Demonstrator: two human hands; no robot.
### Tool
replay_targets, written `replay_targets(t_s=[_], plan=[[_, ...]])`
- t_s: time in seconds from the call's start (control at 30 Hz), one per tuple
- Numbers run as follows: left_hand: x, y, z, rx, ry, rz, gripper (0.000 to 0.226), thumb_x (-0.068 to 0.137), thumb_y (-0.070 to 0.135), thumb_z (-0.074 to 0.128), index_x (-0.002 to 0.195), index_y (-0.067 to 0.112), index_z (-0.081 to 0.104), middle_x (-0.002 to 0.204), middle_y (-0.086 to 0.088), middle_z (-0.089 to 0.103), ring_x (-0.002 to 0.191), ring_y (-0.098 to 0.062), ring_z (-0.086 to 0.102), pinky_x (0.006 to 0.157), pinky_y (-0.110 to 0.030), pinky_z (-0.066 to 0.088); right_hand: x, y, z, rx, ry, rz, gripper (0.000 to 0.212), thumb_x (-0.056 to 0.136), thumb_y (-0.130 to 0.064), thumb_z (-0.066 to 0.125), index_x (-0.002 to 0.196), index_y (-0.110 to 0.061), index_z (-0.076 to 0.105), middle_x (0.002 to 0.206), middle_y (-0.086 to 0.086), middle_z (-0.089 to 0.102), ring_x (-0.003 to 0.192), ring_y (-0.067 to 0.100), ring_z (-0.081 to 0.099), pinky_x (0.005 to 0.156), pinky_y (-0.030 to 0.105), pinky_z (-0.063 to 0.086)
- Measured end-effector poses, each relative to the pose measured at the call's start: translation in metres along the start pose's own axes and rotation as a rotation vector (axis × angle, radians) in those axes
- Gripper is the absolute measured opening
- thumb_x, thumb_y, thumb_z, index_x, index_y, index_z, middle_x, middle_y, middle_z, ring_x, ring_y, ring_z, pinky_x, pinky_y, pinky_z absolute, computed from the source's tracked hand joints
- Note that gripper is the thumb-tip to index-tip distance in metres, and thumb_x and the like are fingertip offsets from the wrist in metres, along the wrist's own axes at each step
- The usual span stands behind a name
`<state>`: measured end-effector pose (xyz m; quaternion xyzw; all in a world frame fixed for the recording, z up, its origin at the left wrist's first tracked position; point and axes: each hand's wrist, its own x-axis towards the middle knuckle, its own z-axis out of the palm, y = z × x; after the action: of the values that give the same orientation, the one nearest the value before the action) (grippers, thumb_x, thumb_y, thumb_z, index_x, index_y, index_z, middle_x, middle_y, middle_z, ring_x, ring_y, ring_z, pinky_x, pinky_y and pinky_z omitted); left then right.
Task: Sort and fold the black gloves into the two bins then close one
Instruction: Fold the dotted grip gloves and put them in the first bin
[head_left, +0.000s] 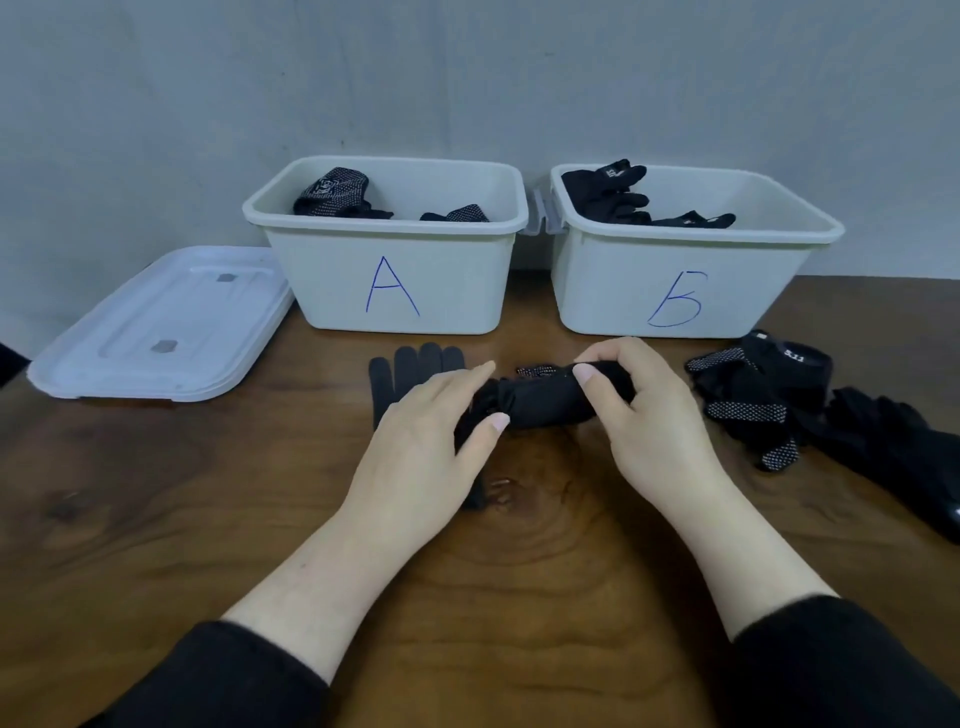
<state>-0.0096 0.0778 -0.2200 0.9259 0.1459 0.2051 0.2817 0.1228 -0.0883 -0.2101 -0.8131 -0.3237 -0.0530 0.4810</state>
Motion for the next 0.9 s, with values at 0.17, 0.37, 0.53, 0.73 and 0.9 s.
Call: replay_targets(t_s=[0.17, 0.37, 0.53, 0.73, 0.9], plan=[[0.003, -0.001, 0.004, 0.012, -0.039, -0.033, 0.051, 0.101, 0.05, 0.047, 0.149, 0.036, 0.045, 0.142, 0.016, 0.056, 0.132, -0.004, 0.048, 0.116, -0.035, 0.037, 0.005, 0.0, -0.011, 0.1, 0.141, 0.084, 0.008, 0.1, -0.023, 0.06, 0.097, -0.027, 0.066, 0.091, -0.015, 0.068, 0.089, -0.006, 0.059, 0.073, 0.005, 0.041], [0.007, -0.002, 0.001, 0.12, -0.098, -0.049, 0.048, 0.101, 0.051, 0.046, 0.146, 0.034, 0.049, 0.138, 0.015, 0.059, 0.127, -0.007, 0.052, 0.111, -0.032, 0.039, 0.016, 0.033, -0.026, -0.202, 0.058, 0.226, 0.021, 0.098, -0.029, 0.063, 0.118, -0.027, 0.066, 0.122, -0.012, 0.059, 0.114, 0.01, 0.056, 0.095, 0.025, 0.042], [0.01, 0.004, 0.004, 0.241, -0.115, -0.017, 0.049, 0.103, 0.052, 0.042, 0.147, 0.031, 0.049, 0.138, 0.01, 0.06, 0.128, -0.013, 0.054, 0.11, -0.034, 0.036, 0.012, 0.022, -0.02, -0.303, -0.111, 0.069, 0.029, 0.092, -0.044, 0.068, 0.117, -0.028, 0.069, 0.122, -0.017, 0.061, 0.12, 0.01, 0.053, 0.109, 0.037, 0.038], [0.006, 0.004, 0.006, 0.184, -0.144, -0.023, 0.048, 0.102, 0.052, 0.045, 0.145, 0.032, 0.052, 0.142, 0.012, 0.057, 0.133, -0.01, 0.047, 0.113, -0.032, 0.032, 0.011, 0.022, -0.007, -0.535, -0.242, 0.151, 0.032, 0.09, -0.053, 0.066, 0.114, -0.032, 0.068, 0.122, -0.016, 0.056, 0.126, 0.015, 0.046, 0.12, 0.055, 0.009], [0.005, 0.0, 0.005, 0.161, -0.154, -0.021, 0.046, 0.101, 0.051, 0.046, 0.143, 0.033, 0.054, 0.143, 0.013, 0.056, 0.135, -0.009, 0.046, 0.115, -0.033, 0.029, 0.016, 0.024, -0.016, -0.472, -0.08, 0.211, 0.026, 0.103, -0.042, 0.05, 0.098, -0.025, 0.069, 0.123, -0.008, 0.054, 0.121, 0.023, 0.044, 0.112, 0.05, 0.021]])
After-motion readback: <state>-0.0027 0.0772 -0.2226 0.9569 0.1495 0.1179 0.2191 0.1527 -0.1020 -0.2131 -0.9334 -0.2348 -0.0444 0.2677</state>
